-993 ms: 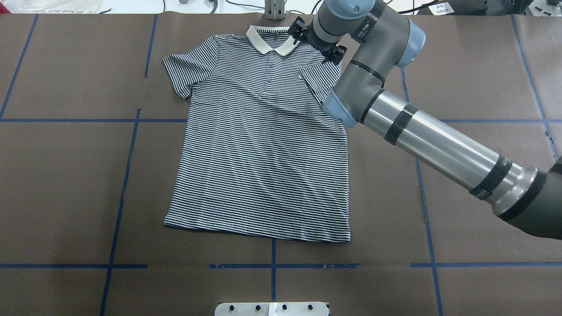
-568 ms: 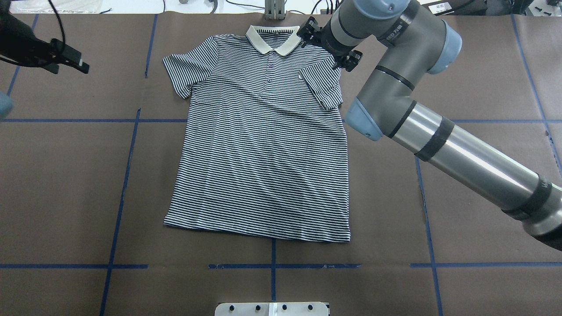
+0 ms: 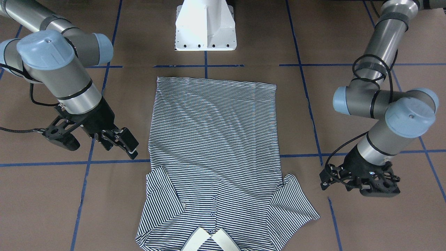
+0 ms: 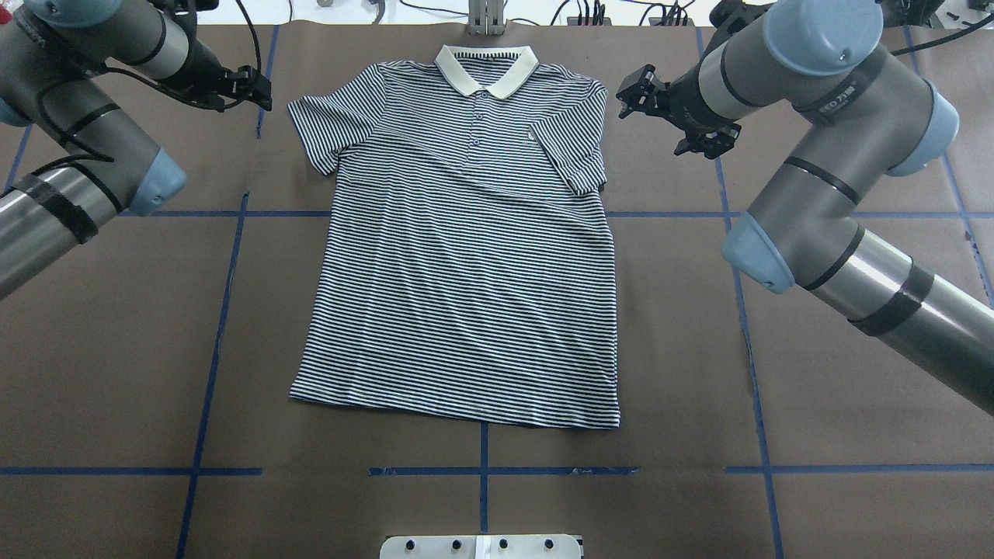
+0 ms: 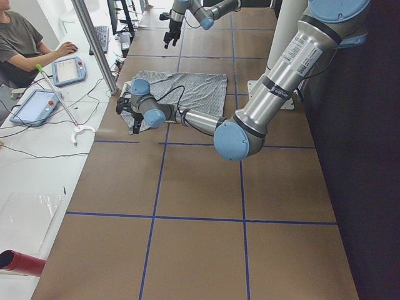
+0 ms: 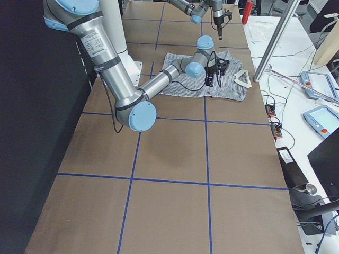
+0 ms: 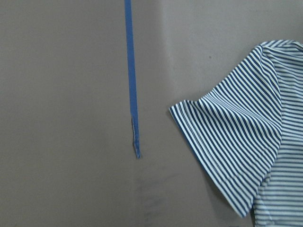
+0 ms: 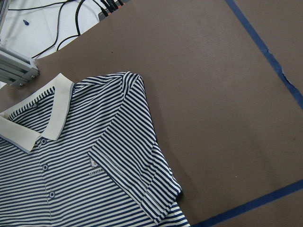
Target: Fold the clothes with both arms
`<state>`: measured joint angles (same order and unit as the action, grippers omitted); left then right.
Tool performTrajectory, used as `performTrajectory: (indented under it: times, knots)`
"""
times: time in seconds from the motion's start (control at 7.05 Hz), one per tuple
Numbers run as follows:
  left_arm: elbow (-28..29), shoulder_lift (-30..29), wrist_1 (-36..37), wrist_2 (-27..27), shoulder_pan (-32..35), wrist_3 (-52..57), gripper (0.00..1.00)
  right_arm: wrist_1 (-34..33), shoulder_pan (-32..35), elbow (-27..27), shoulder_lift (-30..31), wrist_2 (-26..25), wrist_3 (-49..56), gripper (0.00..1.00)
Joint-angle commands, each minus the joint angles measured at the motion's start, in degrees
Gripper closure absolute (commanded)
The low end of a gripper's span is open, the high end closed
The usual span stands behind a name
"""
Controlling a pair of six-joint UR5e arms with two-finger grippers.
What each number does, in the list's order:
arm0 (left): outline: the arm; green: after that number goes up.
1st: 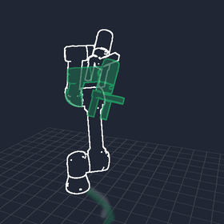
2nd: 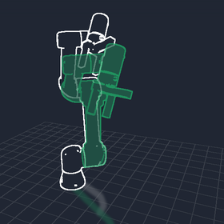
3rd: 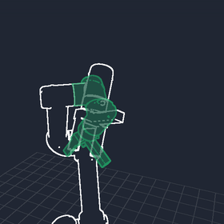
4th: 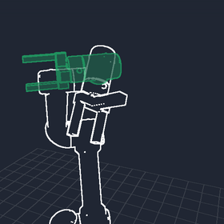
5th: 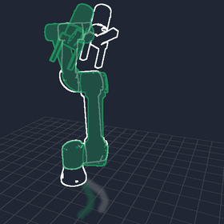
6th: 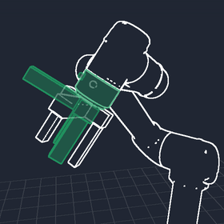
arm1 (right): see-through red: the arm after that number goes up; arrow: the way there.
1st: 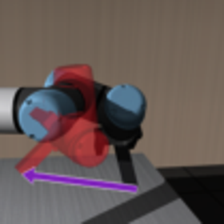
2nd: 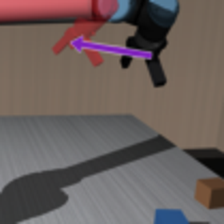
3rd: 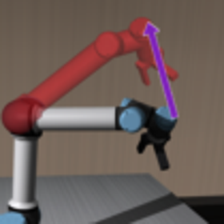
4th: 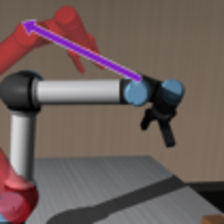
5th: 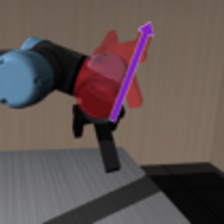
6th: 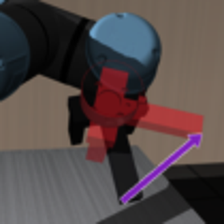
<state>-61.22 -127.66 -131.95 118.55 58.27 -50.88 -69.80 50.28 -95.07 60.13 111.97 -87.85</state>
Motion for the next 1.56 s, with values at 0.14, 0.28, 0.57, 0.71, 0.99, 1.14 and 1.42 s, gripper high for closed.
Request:
performTrajectory:
  times: [0.14,0.28,0.57,0.71,0.99,1.14,1.42]
  knots:
    - [16.09,-5.40,-16.87,-6.84,-3.59,-0.89,0.39,-0.07,0.00,-1.43,1.39,-0.26,0.40,0.00]
    - [18.13,-6.02,-18.76,-8.06,-3.78,-0.80,0.41,-0.07,-0.09,-1.43,1.39,-0.35,0.40,0.00]
    - [22.01,-8.04,-21.41,-10.35,-4.57,-0.89,0.43,-0.16,0.00,-1.43,1.48,-0.62,0.40,0.00]
    - [22.54,-8.48,-22.20,-10.53,-4.57,-0.89,0.43,-0.16,-0.09,-1.35,1.48,-0.62,0.40,0.00]
    - [25.09,-10.41,-23.61,-10.62,-4.57,-0.89,0.44,-0.16,-0.09,-1.26,1.39,-0.79,0.40,0.00]
    - [25.44,-10.59,-23.79,-11.23,-4.66,-0.89,0.45,-0.16,-0.18,-1.26,1.48,-0.79,0.40,0.00]
    - [26.32,-10.94,-24.05,-11.58,-4.83,-0.89,0.53,-0.16,-0.09,-1.26,1.48,-0.79,0.40,0.00]
